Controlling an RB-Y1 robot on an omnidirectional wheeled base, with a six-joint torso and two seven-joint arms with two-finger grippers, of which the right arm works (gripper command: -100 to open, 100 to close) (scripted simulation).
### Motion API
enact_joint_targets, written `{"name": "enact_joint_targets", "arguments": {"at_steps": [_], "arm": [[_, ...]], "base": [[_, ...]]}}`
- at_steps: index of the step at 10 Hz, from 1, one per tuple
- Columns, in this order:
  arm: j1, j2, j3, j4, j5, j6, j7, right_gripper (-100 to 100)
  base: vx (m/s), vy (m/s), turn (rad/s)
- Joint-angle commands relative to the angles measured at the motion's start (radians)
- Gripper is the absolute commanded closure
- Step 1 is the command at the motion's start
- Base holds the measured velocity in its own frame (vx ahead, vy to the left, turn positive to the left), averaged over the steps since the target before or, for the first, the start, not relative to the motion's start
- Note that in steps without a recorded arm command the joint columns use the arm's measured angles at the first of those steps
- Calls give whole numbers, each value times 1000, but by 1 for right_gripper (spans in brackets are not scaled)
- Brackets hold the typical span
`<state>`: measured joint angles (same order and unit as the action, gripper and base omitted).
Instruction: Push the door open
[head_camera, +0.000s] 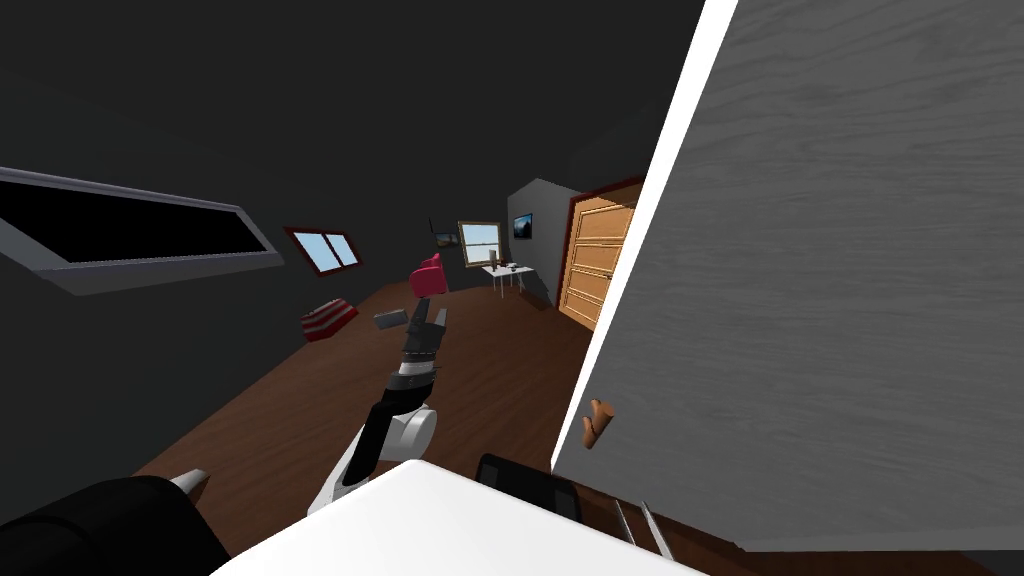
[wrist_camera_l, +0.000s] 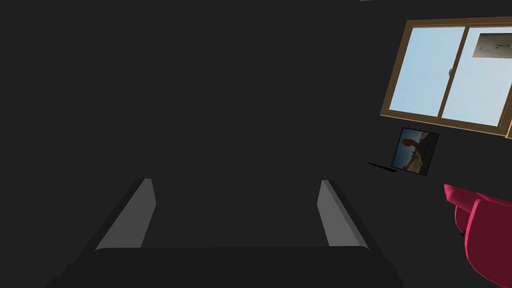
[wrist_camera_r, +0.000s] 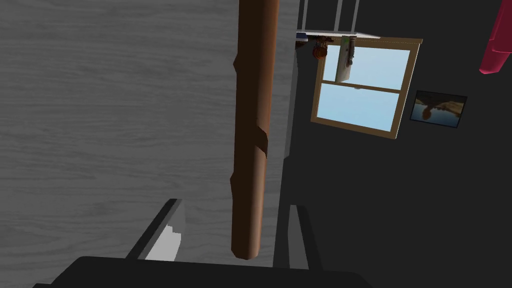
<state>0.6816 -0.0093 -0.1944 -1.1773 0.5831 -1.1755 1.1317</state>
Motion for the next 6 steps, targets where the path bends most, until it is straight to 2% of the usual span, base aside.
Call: {"name": "enact_joint_targets", "arguments": {"at_steps": [1, 5, 6], "arm": [[1, -1, 0, 0, 0, -1, 0, 100], [1, -1, 0, 0, 0, -1, 0, 100], [-6, -15, -20, 6, -28, 11, 8, -100]], "base": [[-38, -10, -1], [-17, -3, 0], [27, 100, -209]]}}
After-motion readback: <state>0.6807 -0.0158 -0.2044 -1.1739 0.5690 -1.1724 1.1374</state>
